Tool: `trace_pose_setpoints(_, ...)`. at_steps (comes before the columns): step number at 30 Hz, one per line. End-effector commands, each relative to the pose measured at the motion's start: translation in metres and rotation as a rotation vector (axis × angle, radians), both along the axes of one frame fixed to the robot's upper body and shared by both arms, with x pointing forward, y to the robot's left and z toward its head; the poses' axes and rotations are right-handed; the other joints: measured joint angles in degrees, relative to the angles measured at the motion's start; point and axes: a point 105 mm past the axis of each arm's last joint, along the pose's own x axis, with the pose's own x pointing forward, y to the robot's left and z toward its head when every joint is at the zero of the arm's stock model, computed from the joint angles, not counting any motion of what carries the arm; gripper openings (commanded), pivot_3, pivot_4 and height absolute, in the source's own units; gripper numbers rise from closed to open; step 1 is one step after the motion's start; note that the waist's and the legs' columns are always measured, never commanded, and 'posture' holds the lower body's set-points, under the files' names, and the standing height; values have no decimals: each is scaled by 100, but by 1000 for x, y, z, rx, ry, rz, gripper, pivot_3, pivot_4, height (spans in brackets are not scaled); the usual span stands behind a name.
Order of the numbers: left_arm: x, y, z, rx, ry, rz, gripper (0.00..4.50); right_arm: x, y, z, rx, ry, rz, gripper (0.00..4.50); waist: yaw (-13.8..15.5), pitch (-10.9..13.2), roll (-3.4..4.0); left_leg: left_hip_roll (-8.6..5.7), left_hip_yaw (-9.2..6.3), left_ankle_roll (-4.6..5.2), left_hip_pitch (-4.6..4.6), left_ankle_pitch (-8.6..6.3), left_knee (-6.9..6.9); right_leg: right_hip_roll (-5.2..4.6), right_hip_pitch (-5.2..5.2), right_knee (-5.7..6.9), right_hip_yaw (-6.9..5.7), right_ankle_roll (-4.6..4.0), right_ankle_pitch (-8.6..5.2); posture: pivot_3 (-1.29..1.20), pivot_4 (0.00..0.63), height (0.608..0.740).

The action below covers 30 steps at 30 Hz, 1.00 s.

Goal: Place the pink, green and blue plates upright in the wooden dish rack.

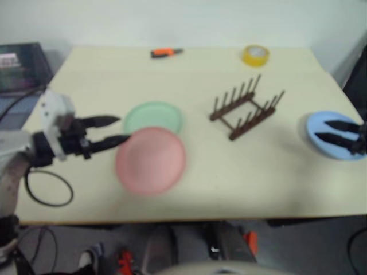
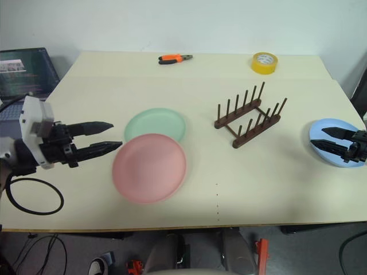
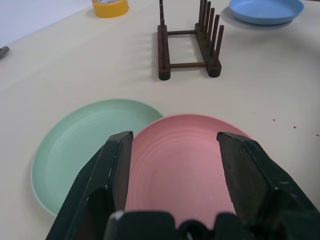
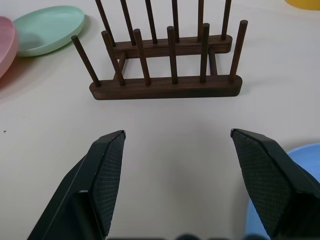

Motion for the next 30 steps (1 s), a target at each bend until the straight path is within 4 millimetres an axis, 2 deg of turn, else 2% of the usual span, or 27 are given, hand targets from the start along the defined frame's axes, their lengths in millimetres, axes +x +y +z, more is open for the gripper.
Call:
trace_pose_setpoints(1, -2, -6, 8, 0, -30, -27, 2953, -1, -3, 14, -29, -40, -6, 3671, 0, 0, 0, 0, 0, 0, 0, 0, 0, 0, 0, 0, 0, 0, 0, 0, 150, 740)
trace_pose_setpoints(9, -5, -8, 11, 3, -41, -41, 2953, 7, 6, 18, -34, -59, 29, 3671, -11, 0, 0, 0, 1, 0, 1, 0, 0, 0, -1, 2, 1, 0, 0, 0, 150, 740)
trace_pose_setpoints(14, -5, -35, 1, -40, -14, -116, 2953, 5, 7, 19, -27, -71, 30, 3671, 9, -1, 1, -1, 0, 0, 0, 0, 1, 0, 1, 2, 0, 2, 1, 0, 150, 740)
trace_pose_setpoints(18, 5, -52, -9, -51, 7, -140, 2953, 1, 9, 12, -17, -61, 19, 3671, 39, -1, 0, -2, -8, 0, -6, 0, 8, 1, 4, 2, -2, 9, 6, 0, 150, 740)
trace_pose_setpoints(22, 10, -71, -4, -70, -8, -180, 2953, -3, 13, 18, -25, -83, 32, 3671, 24, -1, 0, -3, -7, 0, -4, 0, 9, 2, 6, 5, -1, 25, 14, 0, 150, 740)
trace_pose_setpoints(30, 23, -93, -16, -72, 1, -172, 2953, -12, 15, 12, -9, -78, 14, 3671, 2, -2, -1, -3, -7, 0, -1, 0, 14, 6, 8, 7, 1, 31, 18, 0, 150, 740)
